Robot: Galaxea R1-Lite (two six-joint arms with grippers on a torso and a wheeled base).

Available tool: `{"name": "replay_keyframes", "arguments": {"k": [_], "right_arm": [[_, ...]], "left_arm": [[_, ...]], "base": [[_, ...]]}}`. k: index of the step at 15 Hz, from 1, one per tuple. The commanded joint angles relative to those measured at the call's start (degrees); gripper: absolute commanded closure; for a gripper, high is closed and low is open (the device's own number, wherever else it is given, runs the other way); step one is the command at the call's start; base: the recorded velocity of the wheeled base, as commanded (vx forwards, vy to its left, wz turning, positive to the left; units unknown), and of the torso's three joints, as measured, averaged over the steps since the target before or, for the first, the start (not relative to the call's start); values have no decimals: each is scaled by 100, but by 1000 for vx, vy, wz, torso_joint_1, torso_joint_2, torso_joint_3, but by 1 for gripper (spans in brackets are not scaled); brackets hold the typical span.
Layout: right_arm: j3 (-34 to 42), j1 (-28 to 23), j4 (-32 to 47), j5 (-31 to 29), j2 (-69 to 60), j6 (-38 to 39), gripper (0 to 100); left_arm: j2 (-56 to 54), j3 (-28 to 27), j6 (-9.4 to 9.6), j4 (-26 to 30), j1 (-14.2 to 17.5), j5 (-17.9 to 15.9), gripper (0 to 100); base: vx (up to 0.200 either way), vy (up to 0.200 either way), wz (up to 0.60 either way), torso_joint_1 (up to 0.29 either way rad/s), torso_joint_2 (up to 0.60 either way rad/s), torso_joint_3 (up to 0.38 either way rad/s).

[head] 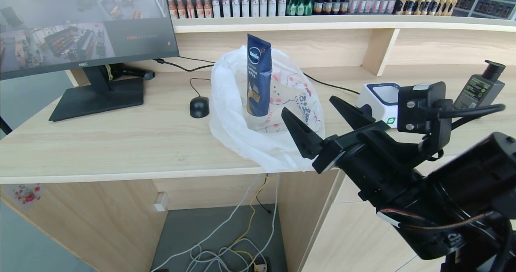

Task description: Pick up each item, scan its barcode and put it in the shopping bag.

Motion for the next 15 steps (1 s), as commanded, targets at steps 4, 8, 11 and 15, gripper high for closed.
{"name": "replay_keyframes", "arguments": {"k": [4, 8, 11, 15], "right_arm": [[-101, 3, -6, -3, 195, -4, 0], [-110, -111, -6, 6, 230, 5, 0], [-110, -111, -6, 6, 248, 5, 0], [-92, -102, -6, -3, 230, 5, 0]], "left_arm": [[-2, 0, -42, -1, 6, 0, 0], [-2, 0, -42, -1, -2, 0, 0], [-2, 0, -50, -1, 6, 0, 0], [-2, 0, -42, -1, 6, 0, 0]], "base": [[0, -50, 0, 1, 1, 1], [0, -200, 0, 1, 0, 2], [0, -200, 0, -1, 2, 1], [0, -200, 0, 6, 2, 5]]}}
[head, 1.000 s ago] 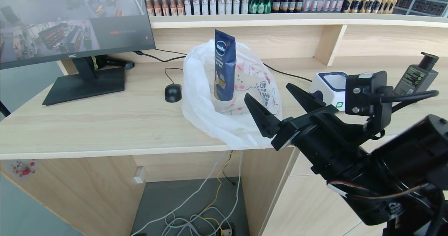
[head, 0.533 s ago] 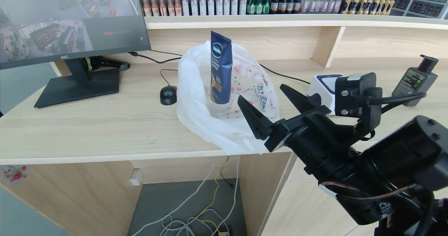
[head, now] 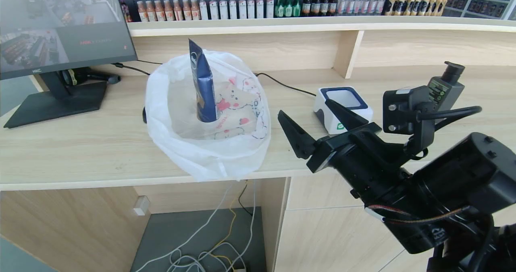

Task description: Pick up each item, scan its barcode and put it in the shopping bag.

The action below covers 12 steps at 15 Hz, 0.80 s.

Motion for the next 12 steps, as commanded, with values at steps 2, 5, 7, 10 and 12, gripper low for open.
{"name": "replay_keyframes", "arguments": {"k": [2, 5, 7, 10, 12], "right_arm": [[21, 18, -6, 3, -3, -1, 0], [21, 44, -6, 3, -29, -1, 0], [39, 53, -6, 3, -56, -1, 0], [48, 62, -6, -5, -82, -10, 0], [57, 62, -6, 3, -126, -1, 0]], "left_arm": [[-2, 0, -4, 1, 4, 0, 0], [-2, 0, -4, 1, -5, 0, 0], [-2, 0, -4, 1, 4, 0, 0], [-2, 0, -4, 1, 4, 0, 0], [-2, 0, -4, 1, 4, 0, 0]], "base": [[0, -200, 0, 7, 2, 5], [0, -200, 0, -2, 2, 1], [0, -200, 0, 0, 2, 5], [0, -200, 0, -1, -1, 4], [0, -200, 0, 2, 0, 0]]}}
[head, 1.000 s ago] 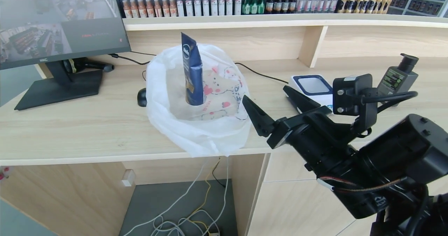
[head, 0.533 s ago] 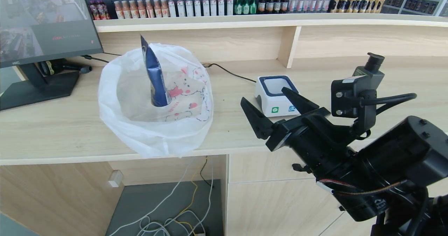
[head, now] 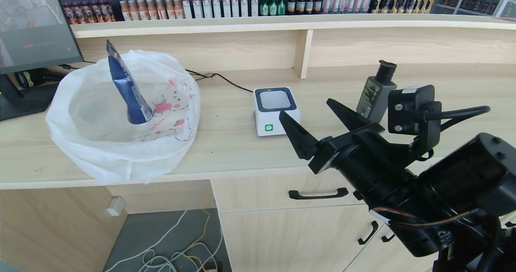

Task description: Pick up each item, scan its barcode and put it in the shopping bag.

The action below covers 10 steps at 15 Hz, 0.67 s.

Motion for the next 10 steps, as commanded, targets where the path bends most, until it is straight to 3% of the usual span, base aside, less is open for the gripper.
{"name": "replay_keyframes", "arguments": {"k": [1, 8, 10], "right_arm": [[11, 3, -6, -8, -37, -1, 0], [90, 3, -6, 1, -29, -1, 0], [63, 3, -6, 1, -2, -1, 0]], "left_arm": [[-2, 0, -8, -1, 1, 0, 0], [-2, 0, -17, -1, 1, 0, 0], [-2, 0, -8, -1, 1, 0, 0]], "base": [[0, -200, 0, 2, 2, 2], [0, -200, 0, 4, 1, 2], [0, 0, 0, 0, 0, 0]]}}
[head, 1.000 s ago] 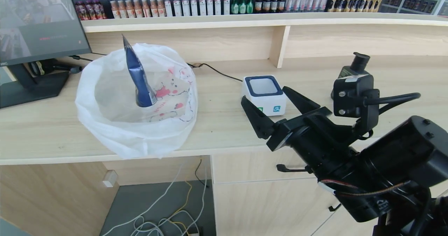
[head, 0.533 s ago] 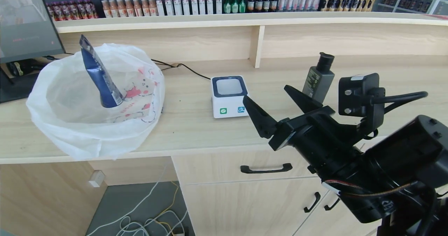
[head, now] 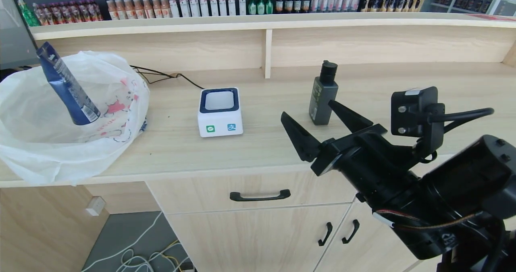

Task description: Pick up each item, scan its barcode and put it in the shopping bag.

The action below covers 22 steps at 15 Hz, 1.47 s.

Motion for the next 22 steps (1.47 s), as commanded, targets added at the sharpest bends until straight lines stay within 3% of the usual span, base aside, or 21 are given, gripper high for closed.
{"name": "replay_keyframes", "arguments": {"k": [1, 7, 12, 16, 18, 22], "right_arm": [[-41, 4, 2, 3, 36, -1, 0], [275, -13, 2, -32, 62, 113, 0], [-243, -22, 2, -260, 185, 139, 0], [-305, -672, 54, -243, 132, -177, 0], [-322, -1129, 670, -252, -17, -230, 0], [-1280, -1358, 2295, -225, 1, -142, 0]], "left_arm": [[-2, 0, -6, 6, -2, 2, 0], [-2, 0, 47, 6, -2, 2, 0], [-2, 0, 38, 6, -2, 2, 0], [-2, 0, 38, 6, -2, 2, 0], [-2, 0, 38, 6, -2, 2, 0], [-2, 0, 38, 6, -2, 2, 0]], "base": [[0, 0, 0, 0, 0, 0], [0, 0, 0, 0, 0, 0], [0, 0, 0, 0, 0, 0], [0, 0, 0, 0, 0, 0], [0, 0, 0, 0, 0, 0], [0, 0, 0, 0, 0, 0]]}}
